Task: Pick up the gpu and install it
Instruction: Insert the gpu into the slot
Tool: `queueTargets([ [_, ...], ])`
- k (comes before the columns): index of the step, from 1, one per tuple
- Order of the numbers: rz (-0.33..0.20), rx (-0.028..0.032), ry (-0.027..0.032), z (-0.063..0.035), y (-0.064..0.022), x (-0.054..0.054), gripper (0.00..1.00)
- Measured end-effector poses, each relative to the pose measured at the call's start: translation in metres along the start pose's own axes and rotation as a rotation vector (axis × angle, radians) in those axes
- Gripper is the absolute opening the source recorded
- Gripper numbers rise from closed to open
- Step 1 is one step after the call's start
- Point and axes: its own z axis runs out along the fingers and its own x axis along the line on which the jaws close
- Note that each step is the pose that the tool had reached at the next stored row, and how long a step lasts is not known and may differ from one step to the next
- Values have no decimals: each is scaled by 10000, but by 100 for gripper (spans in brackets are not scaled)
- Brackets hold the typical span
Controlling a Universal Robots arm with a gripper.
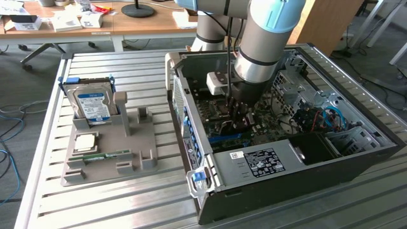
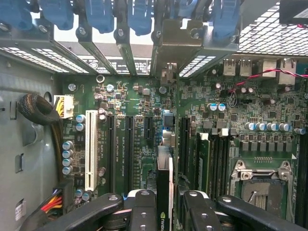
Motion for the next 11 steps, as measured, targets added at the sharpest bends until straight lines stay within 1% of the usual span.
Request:
queueTargets([
  [11,0,4,-5,-1,0,-1,26],
])
